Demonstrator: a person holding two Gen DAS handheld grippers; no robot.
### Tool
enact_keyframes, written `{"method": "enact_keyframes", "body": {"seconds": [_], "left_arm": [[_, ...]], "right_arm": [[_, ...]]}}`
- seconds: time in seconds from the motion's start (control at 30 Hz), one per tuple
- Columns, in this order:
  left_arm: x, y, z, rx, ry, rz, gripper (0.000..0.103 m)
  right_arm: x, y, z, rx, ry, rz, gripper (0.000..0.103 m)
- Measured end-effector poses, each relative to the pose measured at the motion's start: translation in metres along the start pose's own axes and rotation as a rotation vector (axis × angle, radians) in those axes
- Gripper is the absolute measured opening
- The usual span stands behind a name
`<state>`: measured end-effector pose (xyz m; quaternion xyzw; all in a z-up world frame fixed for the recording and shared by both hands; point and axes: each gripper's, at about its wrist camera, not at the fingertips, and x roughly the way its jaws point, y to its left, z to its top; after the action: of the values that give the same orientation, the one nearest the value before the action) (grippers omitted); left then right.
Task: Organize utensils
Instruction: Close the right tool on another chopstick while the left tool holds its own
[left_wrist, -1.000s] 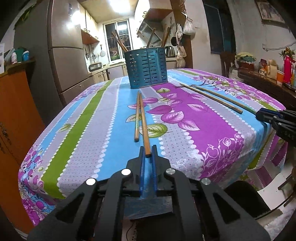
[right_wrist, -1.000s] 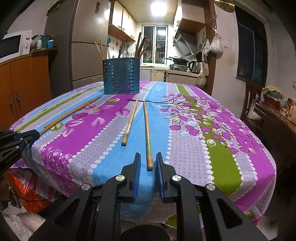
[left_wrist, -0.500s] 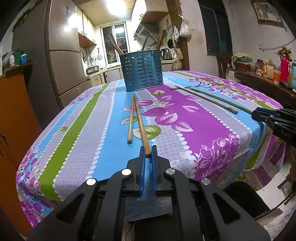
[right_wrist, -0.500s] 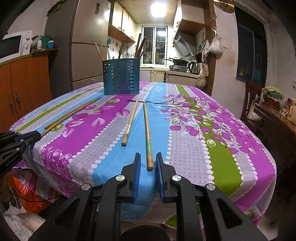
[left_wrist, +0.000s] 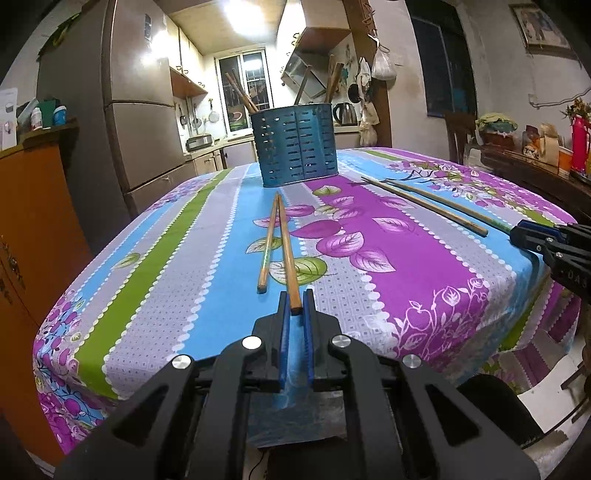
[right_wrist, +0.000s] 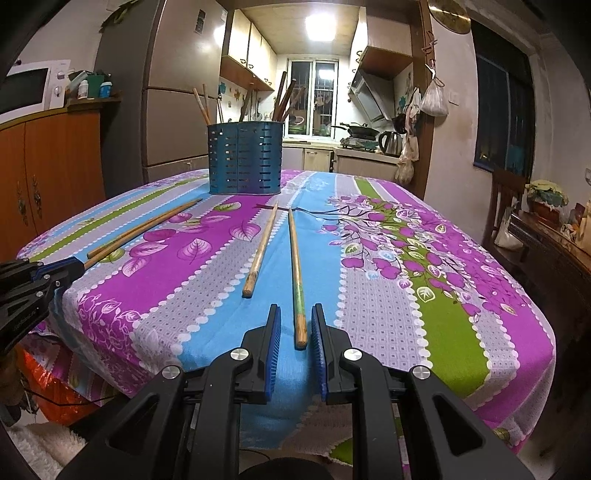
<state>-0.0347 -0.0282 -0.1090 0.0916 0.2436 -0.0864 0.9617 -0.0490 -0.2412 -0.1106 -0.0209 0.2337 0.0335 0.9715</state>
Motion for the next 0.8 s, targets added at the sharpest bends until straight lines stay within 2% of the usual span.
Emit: {"method": "enact_keyframes", "body": {"seconds": [0.8], "left_arm": [[0.007, 0.002, 0.001, -0.012, -0.012, 0.022, 0.009]], "right_arm": [[-0.012, 0.000, -0.008, -0.008, -0.006, -0.021, 0.019]]}}
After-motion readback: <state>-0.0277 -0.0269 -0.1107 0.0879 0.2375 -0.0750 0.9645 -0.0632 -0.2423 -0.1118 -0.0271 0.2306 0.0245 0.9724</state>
